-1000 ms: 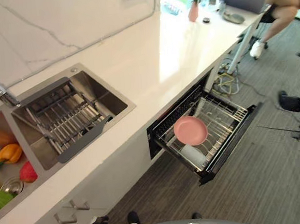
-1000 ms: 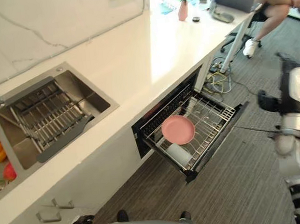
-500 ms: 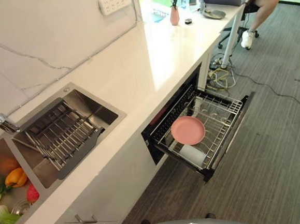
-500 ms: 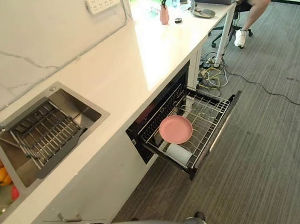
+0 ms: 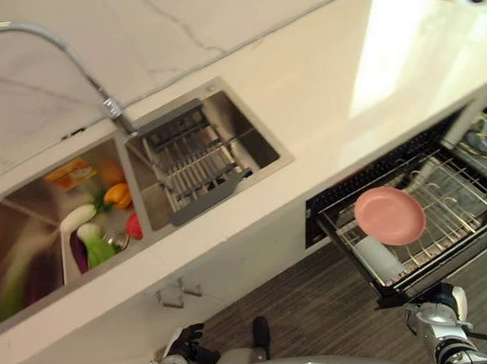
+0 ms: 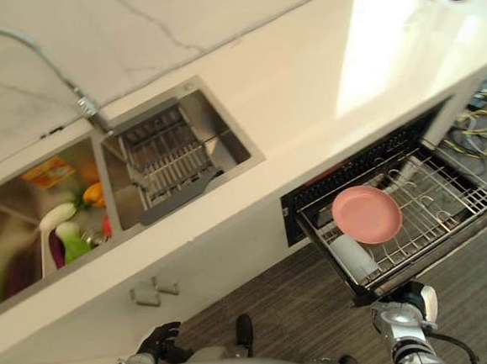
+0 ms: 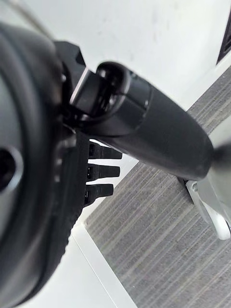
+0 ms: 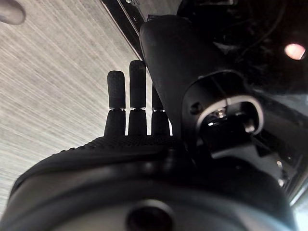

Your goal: Place the dishes in the dishwasher.

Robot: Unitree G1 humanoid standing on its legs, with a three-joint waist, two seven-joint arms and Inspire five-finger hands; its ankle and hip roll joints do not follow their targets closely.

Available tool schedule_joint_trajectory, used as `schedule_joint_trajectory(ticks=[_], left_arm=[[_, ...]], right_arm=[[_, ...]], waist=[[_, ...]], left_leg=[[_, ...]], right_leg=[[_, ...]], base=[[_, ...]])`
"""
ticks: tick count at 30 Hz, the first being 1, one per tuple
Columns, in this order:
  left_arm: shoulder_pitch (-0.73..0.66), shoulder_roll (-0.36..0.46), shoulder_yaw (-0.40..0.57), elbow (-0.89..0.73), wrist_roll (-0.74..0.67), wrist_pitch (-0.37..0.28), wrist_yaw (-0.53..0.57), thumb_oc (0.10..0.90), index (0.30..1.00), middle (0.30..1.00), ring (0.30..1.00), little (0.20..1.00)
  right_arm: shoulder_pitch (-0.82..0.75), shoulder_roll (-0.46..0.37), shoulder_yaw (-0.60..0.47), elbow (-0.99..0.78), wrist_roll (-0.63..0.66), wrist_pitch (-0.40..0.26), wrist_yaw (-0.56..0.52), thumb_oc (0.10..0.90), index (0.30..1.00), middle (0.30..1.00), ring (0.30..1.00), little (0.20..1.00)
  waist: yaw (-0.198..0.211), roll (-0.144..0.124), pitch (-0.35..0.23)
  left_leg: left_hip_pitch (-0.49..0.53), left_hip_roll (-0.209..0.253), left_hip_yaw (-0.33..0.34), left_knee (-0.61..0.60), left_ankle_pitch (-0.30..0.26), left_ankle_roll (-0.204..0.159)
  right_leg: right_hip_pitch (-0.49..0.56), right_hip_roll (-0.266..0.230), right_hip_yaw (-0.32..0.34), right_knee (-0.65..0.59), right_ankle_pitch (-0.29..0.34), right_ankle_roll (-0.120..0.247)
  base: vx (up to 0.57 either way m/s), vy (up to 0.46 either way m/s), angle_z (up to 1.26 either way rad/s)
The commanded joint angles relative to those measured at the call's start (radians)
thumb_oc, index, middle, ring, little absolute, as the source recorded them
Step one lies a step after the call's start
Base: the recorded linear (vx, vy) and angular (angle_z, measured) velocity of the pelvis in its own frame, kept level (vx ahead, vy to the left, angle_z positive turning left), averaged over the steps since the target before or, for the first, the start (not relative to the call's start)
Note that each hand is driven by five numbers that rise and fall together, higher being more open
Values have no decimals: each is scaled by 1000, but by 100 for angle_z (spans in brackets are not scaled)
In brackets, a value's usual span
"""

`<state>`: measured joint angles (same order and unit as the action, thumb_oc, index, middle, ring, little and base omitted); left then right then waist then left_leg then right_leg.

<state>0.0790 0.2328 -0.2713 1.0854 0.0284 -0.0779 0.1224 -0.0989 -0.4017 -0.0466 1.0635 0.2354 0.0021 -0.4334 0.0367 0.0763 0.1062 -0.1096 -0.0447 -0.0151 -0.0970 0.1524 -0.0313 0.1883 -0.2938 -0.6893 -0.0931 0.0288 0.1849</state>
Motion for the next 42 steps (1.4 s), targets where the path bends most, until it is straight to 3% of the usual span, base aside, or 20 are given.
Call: schedule_joint_trajectory(ticks=[1,4,5,9,12,14,19,20,21,22,26,30,31,33,34,36,37,39,40,42], left_arm=[[-62,16,-28,74,-31,-28,0,800,900,900,900,900],[-63,18,-15,124,-23,-35,8,800,900,900,900,900],[-64,23,0,115,-19,-46,13,800,900,900,900,900],[-76,34,2,63,-61,-70,10,800,900,900,900,900],[-79,32,7,62,-63,-69,9,800,900,900,900,900],[-144,26,-17,68,-115,-68,37,800,900,900,900,900],[-175,24,-5,88,-121,-61,40,800,900,900,900,900],[-181,15,-1,121,-153,-48,-14,800,900,900,900,900],[-176,12,3,129,-161,-47,-33,800,900,900,900,900],[-171,6,33,149,-189,-40,-52,800,900,900,900,900],[-164,-2,81,178,-190,-36,-55,800,900,900,900,900],[-165,0,61,141,-137,-59,-25,800,900,900,900,900],[-161,7,63,132,-136,-60,-18,800,900,900,900,900],[-160,10,65,129,-147,-61,-19,800,900,900,900,900],[-159,11,62,133,-161,-62,-32,800,900,900,900,900],[-157,11,59,139,-156,-58,-43,800,900,900,900,900],[-148,1,59,140,-179,-59,-69,800,900,900,900,900],[-148,1,59,140,-179,-59,-69,800,900,900,900,900],[-159,-4,64,163,-184,-51,-79,800,900,900,900,900],[-171,-17,40,200,-135,-43,-78,800,900,900,900,900]], right_arm=[[-238,-75,58,-119,-68,-117,23,400,300,300,300,300],[-351,-146,172,-187,-200,-126,31,400,300,300,300,300],[-401,-212,254,-290,-326,-145,45,400,300,300,300,300],[-536,-285,383,-399,-466,-143,54,400,300,300,300,300],[-547,-284,390,-394,-466,-143,53,400,300,300,300,300],[-727,-270,550,-391,-566,-112,62,400,300,300,300,300],[-731,-205,613,-421,-600,-108,93,433,349,349,349,349],[-668,-87,644,-386,-584,-102,138,637,655,655,655,655],[-631,-44,655,-374,-585,-100,158,800,900,900,900,900],[-528,29,656,-348,-580,-97,195,800,900,900,900,900],[-321,117,634,-242,-557,-93,240,800,900,900,900,900],[-70,182,433,-19,-366,-88,226,800,900,900,900,900],[13,191,320,61,-271,-85,216,800,900,900,900,900],[42,191,270,100,-226,-85,214,800,900,900,900,900],[68,188,209,161,-168,-76,219,800,900,900,900,900],[88,184,174,200,-145,-70,223,800,900,900,900,900],[118,179,136,251,-112,-64,232,800,900,900,900,900],[118,179,136,251,-112,-64,232,800,900,900,900,900],[128,180,122,293,-105,-50,242,800,900,900,900,900],[116,186,131,306,-120,-31,243,800,900,900,900,900]], waist=[[60,11,-7],[104,-10,3],[134,-29,15],[184,-63,37],[180,-61,37],[212,-118,61],[208,-143,73],[193,-155,75],[184,-160,75],[165,-165,74],[122,-175,60],[58,-166,45],[10,-149,51],[-6,-141,58],[-36,-115,71],[-45,-105,68],[-72,-80,61],[-72,-80,60],[-95,-75,60],[-130,-81,54]], left_leg=[[20,16,51,10,-147,-44],[-19,12,43,10,-136,-46],[-45,11,36,10,-129,-48],[-105,12,23,10,-110,-60],[-109,12,23,10,-110,-60],[-155,17,16,10,-102,-74],[-157,20,20,10,-106,-72],[-147,20,29,10,-115,-65],[-140,19,38,10,-121,-61],[-119,18,52,10,-135,-52],[-67,13,70,10,-164,-27],[6,-21,53,10,-200,18],[51,-40,29,10,-212,45],[71,-49,26,10,-218,61],[94,-40,24,10,-205,83],[105,-33,25,10,-211,83],[128,-9,15,10,-213,74],[127,-8,15,10,-213,74],[136,1,3,10,-213,57],[151,-4,11,10,-225,48]], right_leg=[[-32,-17,76,145,-113,-28],[-51,-16,69,130,-104,-28],[-61,-13,62,120,-97,-26],[-87,-3,46,95,-83,-23],[-91,-2,46,93,-81,-23],[-103,13,35,66,-64,-23],[-108,12,39,69,-54,-21],[-113,3,52,79,-39,-15],[-114,-2,60,85,-28,-11],[-114,-11,77,97,-11,-7],[-105,-32,106,139,19,4],[-110,-87,154,281,62,10],[-155,-116,243,414,126,7],[-202,-124,317,500,154,8],[-280,-95,410,614,175,-21],[-300,-69,460,635,160,-24],[-347,12,553,627,48,-65],[-348,13,553,626,49,-65],[-345,75,607,459,-41,-66],[-355,108,674,287,17,-41]], base=[[31,51,26],[35,27,12],[13,-5,7],[23,3,14],[17,-13,20],[62,-49,10],[34,-8,-16],[34,44,-2],[62,85,-8],[41,65,-18],[65,87,-11],[122,171,-1],[110,209,25],[31,200,23],[-28,179,35],[23,73,23],[76,20,10],[53,-36,11],[52,-126,20],[79,-143,12]])
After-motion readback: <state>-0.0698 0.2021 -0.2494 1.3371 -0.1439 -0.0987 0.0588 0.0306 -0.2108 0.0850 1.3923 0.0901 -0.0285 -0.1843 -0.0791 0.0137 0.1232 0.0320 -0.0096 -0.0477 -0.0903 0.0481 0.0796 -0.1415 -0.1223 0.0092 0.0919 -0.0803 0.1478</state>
